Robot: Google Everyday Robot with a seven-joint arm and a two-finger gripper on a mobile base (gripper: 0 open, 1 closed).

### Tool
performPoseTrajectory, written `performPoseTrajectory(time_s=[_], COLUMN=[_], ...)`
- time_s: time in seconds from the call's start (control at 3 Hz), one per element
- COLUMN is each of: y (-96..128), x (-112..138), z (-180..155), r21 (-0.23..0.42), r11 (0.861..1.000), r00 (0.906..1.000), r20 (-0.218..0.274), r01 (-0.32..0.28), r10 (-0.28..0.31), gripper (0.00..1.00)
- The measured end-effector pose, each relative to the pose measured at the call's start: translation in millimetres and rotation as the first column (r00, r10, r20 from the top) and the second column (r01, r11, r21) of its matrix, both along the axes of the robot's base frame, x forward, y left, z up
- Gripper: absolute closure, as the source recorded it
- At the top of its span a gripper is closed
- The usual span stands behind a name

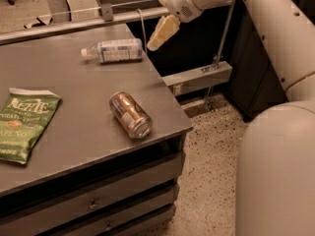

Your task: Place blue plastic bottle upright

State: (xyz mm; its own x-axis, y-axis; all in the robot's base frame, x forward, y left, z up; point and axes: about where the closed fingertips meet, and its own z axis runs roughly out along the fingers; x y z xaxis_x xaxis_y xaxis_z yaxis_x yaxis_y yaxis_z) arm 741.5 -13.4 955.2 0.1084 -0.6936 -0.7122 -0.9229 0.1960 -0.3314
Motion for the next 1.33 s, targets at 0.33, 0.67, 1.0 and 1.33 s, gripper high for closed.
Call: performPoseTrajectory(time_s=[0.33, 0.67, 1.0, 1.33], y=[44, 86, 119, 140], x=[10, 15, 20, 25], z=[1, -5, -24, -44], r21=[0.080, 0.118, 0.111, 0.060], r11=[0.995, 0.988, 0.984, 0.985], r00=[0.9985, 0.9940, 0.9886, 0.9845], r20=[-0.016, -0.035, -0.048, -0.059], r01=[-0.052, -0.099, -0.136, -0.162], r10=[0.053, 0.103, 0.142, 0.165], gripper=[0.00, 0.00, 0.00, 0.00])
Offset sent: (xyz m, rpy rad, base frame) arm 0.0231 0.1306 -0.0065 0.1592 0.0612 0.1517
